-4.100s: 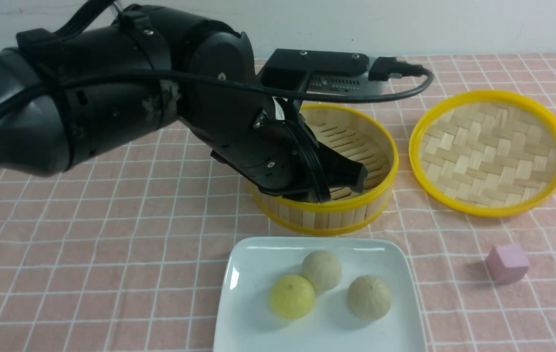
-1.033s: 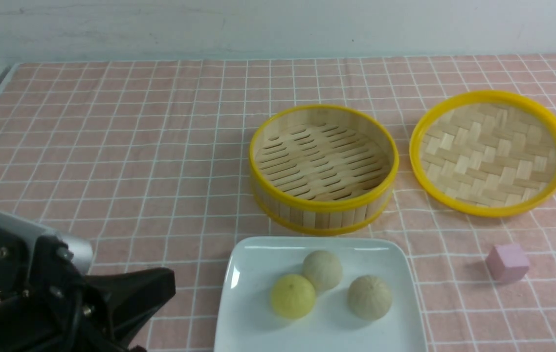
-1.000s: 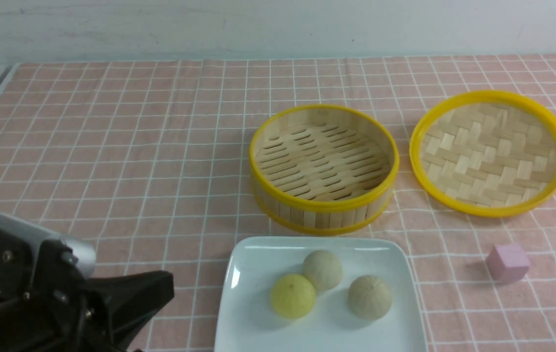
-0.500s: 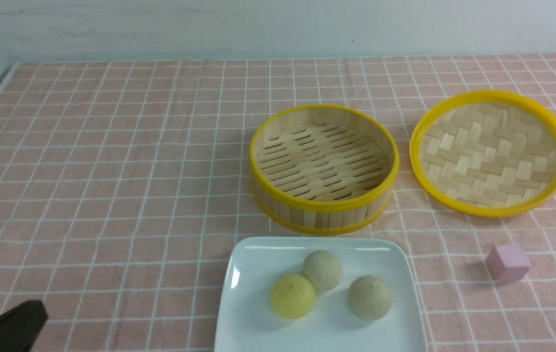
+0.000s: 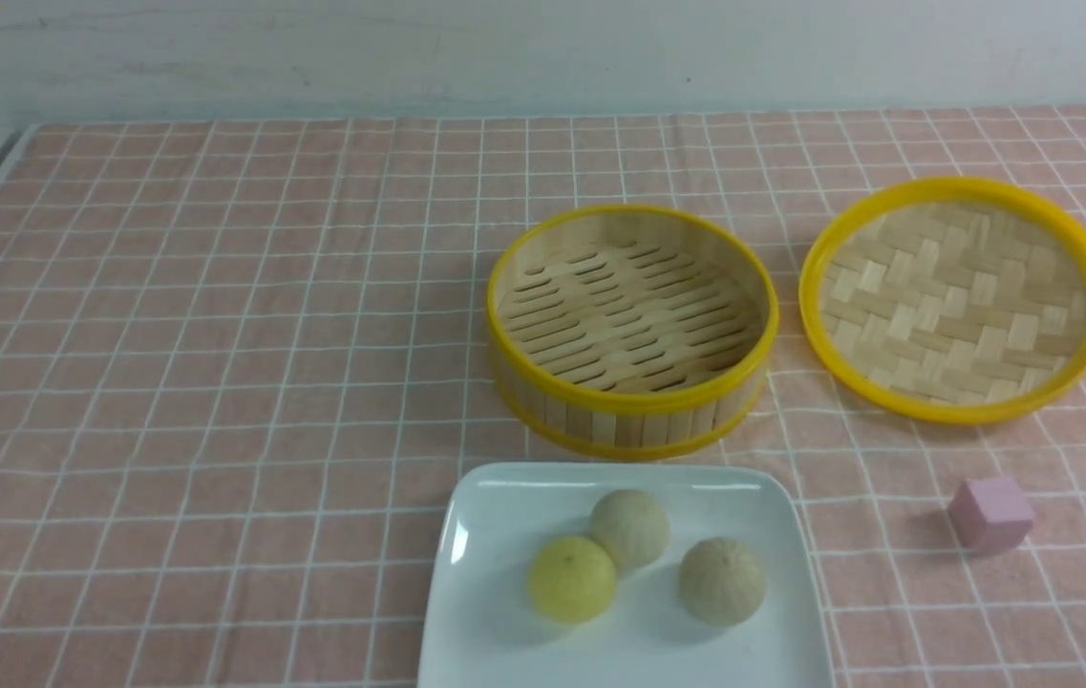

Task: Put the steamed buns into the plate on the pink tablecloth.

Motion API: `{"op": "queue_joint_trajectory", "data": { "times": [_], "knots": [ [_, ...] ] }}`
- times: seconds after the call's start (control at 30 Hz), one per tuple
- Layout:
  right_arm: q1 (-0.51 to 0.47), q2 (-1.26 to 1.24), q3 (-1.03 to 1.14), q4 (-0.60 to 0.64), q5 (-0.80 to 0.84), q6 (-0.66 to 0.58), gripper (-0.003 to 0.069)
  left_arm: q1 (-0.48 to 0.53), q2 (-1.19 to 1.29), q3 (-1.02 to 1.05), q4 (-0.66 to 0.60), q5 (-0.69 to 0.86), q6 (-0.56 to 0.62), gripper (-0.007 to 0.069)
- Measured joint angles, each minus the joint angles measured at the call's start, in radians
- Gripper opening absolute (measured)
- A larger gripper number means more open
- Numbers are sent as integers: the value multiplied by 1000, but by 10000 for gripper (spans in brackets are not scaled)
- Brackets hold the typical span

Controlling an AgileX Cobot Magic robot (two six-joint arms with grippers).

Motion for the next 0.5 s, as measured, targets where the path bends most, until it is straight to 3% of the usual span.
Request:
{"op": "queue_joint_trajectory", "data": {
  "times": [0.5],
  "knots": [
    [0, 0, 0, 0, 0, 0, 140, 0, 0, 0, 0, 0, 0, 69]
  ]
}}
